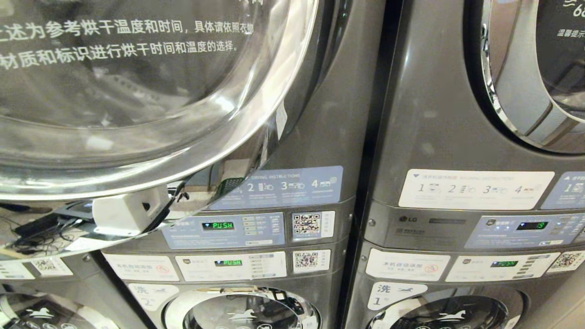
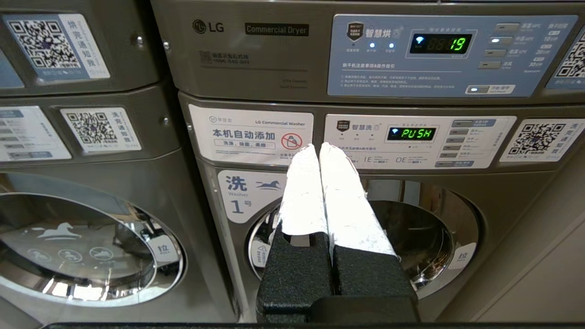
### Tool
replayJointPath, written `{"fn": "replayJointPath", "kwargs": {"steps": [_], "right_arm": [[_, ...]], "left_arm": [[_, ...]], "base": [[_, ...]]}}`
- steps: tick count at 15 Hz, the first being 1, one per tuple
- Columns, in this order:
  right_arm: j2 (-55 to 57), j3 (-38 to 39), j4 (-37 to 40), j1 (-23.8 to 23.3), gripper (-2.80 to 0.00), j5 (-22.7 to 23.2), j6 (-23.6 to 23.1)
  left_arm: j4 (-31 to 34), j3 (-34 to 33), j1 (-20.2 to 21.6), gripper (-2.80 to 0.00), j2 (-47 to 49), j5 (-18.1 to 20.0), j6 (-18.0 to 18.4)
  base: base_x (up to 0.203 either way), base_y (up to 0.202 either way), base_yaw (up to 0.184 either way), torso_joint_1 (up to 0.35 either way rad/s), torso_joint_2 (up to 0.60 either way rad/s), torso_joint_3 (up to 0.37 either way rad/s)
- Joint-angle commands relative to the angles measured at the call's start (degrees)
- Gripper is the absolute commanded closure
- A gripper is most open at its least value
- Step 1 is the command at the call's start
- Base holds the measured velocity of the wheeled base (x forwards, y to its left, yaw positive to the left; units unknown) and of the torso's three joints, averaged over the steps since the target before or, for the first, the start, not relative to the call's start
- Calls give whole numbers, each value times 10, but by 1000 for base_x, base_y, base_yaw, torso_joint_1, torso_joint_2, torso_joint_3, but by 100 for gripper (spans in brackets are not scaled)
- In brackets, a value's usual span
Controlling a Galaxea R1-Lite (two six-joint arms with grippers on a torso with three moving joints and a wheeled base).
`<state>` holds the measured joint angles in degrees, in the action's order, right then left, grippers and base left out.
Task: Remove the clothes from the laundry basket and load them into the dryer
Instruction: Open the dryer
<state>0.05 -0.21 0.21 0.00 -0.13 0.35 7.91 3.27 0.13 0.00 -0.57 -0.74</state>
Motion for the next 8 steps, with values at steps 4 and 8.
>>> {"fn": "replayJointPath", "kwargs": {"steps": [4, 8], "right_arm": [[0, -1, 1, 0, 0, 0, -1], [0, -1, 1, 0, 0, 0, -1]], "left_arm": [[1, 1, 0, 0, 0, 0, 0], [1, 1, 0, 0, 0, 0, 0]], "base": [[0, 0, 0, 1, 2, 164], [0, 0, 0, 4, 1, 200]]}}
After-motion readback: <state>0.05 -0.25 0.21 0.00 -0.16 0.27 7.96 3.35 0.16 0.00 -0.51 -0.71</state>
